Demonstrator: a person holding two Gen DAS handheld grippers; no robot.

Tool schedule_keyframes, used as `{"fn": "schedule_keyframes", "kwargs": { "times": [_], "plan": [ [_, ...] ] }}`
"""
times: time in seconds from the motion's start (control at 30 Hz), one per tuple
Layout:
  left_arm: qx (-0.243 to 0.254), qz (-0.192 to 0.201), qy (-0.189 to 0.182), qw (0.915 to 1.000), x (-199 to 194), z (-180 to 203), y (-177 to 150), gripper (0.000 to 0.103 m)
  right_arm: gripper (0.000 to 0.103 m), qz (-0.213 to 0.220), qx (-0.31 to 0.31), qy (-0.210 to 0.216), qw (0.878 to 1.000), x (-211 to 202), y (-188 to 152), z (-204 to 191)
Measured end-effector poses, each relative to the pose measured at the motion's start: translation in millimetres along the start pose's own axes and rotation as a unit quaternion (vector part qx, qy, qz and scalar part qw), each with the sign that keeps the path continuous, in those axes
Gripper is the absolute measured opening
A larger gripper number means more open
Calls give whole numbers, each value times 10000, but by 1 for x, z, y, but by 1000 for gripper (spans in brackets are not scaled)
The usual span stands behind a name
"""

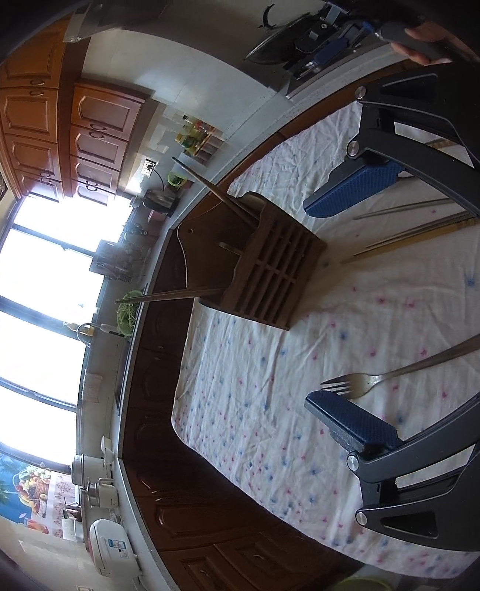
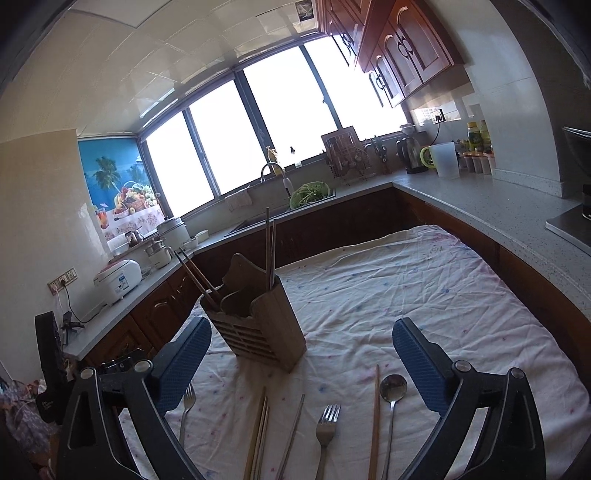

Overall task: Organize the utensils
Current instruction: 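Move both tools back toward the remaining forks, spoon and chopsticks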

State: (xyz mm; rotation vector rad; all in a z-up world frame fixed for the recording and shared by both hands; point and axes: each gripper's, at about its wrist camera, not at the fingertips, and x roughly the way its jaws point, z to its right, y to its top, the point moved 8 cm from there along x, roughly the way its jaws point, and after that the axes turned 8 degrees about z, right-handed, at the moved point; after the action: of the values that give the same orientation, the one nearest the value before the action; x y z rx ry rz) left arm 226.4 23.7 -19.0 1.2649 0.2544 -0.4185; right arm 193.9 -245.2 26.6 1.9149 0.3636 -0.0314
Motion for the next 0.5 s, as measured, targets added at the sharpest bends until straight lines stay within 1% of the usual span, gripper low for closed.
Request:
{"fn": "schedule_keyframes", "kwargs": {
  "times": [0.23,0.5],
  "plan": [
    [-20,-190,-16,9998,-11,4,-25,97,100,-148,-4,-150,9998,-28,-26,15],
    [64,-481,10,9988,-10,7,-46,97,100,-456,56,-336,9984,-36,-53,32]
  ]
}}
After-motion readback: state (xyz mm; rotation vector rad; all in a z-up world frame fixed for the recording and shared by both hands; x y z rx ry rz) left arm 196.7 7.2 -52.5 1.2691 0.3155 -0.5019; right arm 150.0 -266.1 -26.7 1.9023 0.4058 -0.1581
